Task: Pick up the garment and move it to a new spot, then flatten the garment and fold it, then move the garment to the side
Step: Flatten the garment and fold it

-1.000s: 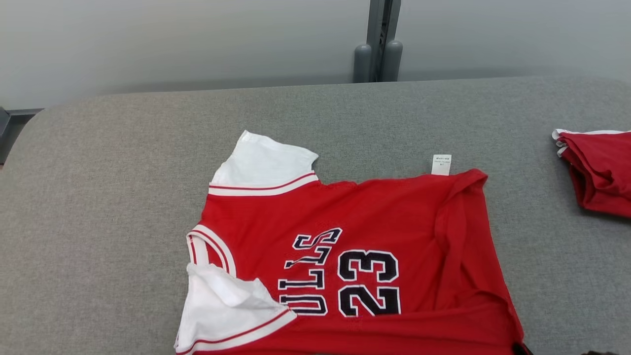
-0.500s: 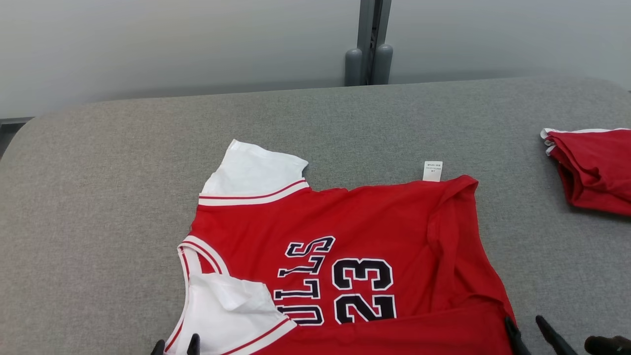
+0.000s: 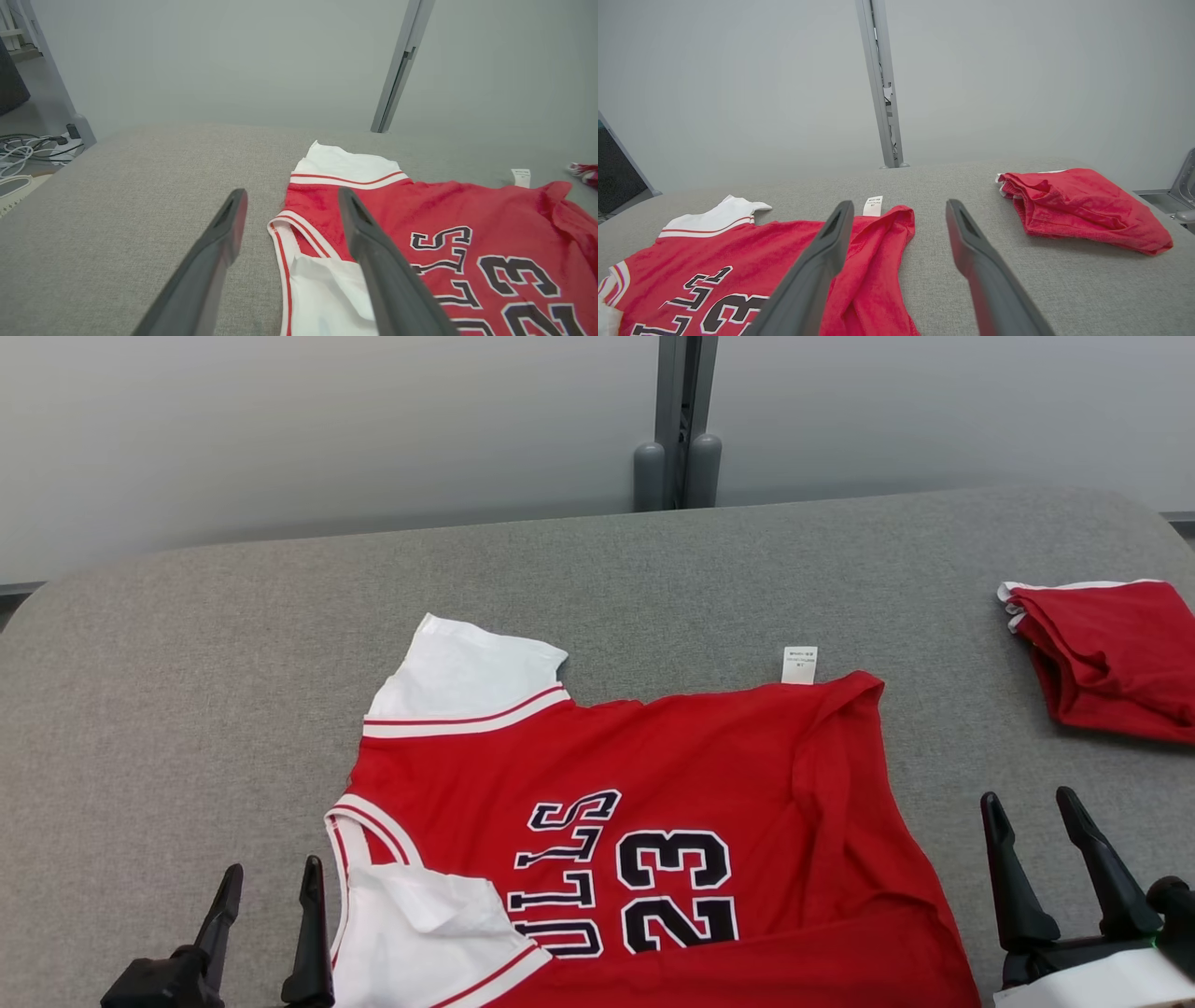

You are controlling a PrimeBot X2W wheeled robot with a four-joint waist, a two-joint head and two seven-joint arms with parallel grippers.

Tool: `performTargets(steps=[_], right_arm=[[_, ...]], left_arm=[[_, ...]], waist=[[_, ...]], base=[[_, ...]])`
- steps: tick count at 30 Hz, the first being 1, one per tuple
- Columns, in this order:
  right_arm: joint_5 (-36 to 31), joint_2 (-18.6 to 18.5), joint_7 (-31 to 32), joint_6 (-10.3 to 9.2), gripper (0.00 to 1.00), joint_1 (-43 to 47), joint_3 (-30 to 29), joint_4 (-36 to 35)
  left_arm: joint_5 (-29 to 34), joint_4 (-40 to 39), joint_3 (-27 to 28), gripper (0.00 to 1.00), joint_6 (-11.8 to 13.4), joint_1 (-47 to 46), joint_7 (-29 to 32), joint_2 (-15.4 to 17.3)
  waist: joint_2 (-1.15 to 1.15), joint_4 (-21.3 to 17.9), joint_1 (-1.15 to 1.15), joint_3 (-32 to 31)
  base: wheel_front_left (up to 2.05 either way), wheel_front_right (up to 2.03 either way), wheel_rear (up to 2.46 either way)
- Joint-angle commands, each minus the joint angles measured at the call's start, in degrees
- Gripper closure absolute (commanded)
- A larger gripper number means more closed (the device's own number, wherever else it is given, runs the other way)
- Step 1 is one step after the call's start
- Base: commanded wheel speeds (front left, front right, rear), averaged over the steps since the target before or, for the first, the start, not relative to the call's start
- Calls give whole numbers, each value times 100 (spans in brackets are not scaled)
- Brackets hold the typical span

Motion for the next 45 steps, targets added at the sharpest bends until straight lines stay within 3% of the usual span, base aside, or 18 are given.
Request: performTargets(steps=[1, 10, 15, 20, 32, 45], right_arm=[[-30, -4, 18, 0, 0, -51, -11, -25], [-38, 69, 86, 0, 0, -19, 43, -34], [-25, 73, 119, 0, 0, -170, 12, -117], [0, 4, 141, 0, 0, -446, 10, -210], [45, 110, 97, 0, 0, -1118, 119, -293], [185, 176, -2, 0, 0, -1422, 262, -144]], left_arm=[[13, -22, 7, 0, 37, -67, 3, 32], [42, -83, -69, 0, 67, -99, 120, 71], [68, -62, -205, 0, -120, -639, 281, 151], [-78, 445, -339, 0, -440, -1849, 533, 117], [-273, 3157, -708, 0, -1411, -4927, 1106, 27], [-298, 5655, -778, 0, -1647, -6533, 1627, 211]], waist=[[0, 9, 0, 4], [0, 39, 0, 88], [0, 54, 0, 360], [0, 39, 0, 770], [0, -354, 0, 1722], [0, -680, 0, 2186]], base=[[0, 0, 0], [0, 0, 0], [0, 0, 0], [0, 0, 0], [0, 0, 0], [0, 0, 0]])
